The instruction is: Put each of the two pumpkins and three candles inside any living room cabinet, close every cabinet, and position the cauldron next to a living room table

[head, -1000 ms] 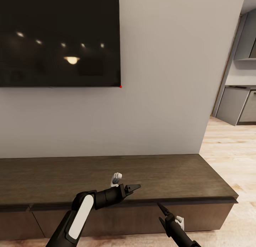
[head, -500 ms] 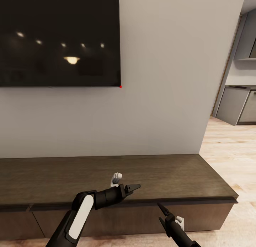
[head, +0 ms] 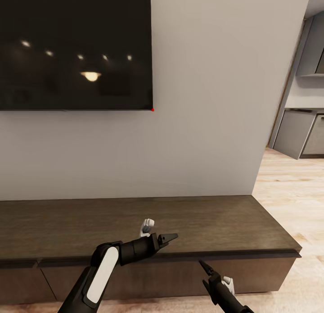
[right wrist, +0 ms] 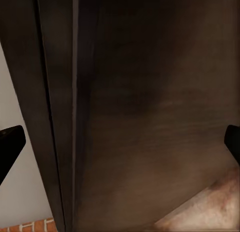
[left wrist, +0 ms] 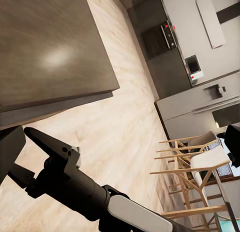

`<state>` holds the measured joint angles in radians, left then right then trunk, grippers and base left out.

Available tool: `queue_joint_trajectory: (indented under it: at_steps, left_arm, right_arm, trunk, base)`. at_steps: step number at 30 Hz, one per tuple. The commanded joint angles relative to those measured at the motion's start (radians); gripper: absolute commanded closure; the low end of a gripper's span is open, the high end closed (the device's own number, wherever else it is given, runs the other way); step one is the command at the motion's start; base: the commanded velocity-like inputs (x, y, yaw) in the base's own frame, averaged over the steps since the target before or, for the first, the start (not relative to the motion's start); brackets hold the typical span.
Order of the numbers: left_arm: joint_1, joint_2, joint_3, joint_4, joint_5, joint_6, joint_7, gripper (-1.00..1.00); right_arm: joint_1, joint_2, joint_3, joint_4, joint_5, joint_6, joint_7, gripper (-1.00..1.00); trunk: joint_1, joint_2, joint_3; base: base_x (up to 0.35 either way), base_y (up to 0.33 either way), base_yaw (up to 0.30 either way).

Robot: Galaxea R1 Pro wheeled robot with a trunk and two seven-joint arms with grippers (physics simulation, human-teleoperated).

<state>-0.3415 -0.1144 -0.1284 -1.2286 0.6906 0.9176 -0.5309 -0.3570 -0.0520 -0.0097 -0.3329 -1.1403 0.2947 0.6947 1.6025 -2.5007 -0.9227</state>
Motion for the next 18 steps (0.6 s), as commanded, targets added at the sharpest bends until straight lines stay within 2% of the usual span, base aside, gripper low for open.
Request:
queue_joint_trajectory:
  at_steps: [1,18]
  left_arm:
    - [-0.001,0.0,0.001,0.0,0.0,0.006,-0.002,-1.0]
    - [-0.001,0.0,0.001,0.0,0.0,0.004,-0.001,-1.0]
  right_arm:
    - [0.0,0.0,-0.001,0.0,-0.008,0.01,0.001,-1.0]
    - [0.0,0.0,-0.001,0.0,-0.008,0.011,0.0,-1.0]
  trunk:
    - [0.0,0.0,-0.001]
    - [0.0,0.0,-0.001]
  base:
    - [0.0,0.0,0.0]
    - [0.0,0.0,0.0]
